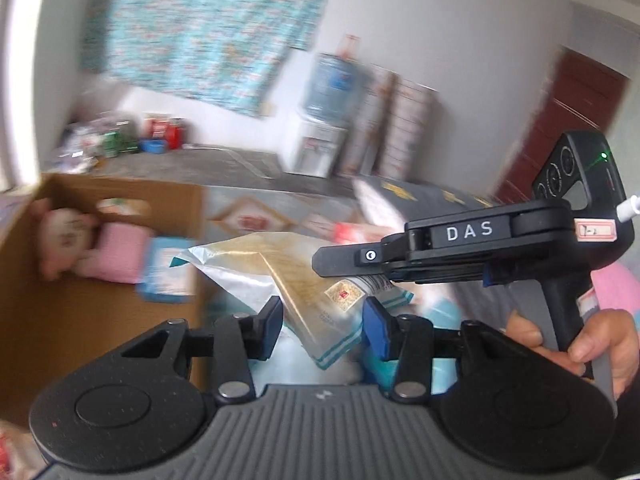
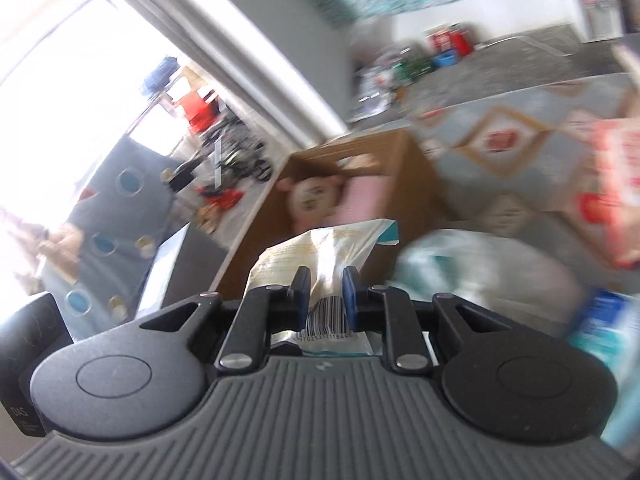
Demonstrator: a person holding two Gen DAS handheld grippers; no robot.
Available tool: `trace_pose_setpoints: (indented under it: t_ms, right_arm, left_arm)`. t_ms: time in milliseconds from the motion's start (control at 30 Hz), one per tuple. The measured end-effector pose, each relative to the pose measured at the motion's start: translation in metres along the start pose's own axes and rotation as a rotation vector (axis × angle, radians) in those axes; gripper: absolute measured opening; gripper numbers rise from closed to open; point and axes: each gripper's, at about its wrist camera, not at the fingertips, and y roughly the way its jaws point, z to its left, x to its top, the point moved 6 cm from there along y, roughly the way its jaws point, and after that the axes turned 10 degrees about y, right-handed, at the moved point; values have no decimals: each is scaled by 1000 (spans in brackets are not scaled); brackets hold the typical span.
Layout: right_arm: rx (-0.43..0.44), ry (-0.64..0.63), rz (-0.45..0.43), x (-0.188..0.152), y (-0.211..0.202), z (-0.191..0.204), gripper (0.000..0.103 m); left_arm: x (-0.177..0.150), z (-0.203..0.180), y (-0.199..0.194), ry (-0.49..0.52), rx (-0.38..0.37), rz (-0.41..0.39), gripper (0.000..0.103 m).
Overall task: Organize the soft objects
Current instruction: 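Carry the beige snack bag with the right gripper into the box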
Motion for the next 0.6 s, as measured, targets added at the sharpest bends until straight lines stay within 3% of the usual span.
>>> trace_pose_setpoints:
  t_ms: [267,433,600]
  right_arm:
    - [-5,10,166,2,142,64,15]
    - [-61,54,210,10,214,65,14]
    - [-128,87,168,26,256,43,13]
  left_arm:
    - [-14,110,-9,-110,193,74,47]
    - [-19,169,15,-162,234,139,48]
    - [-27,211,33,-187,280,153,48]
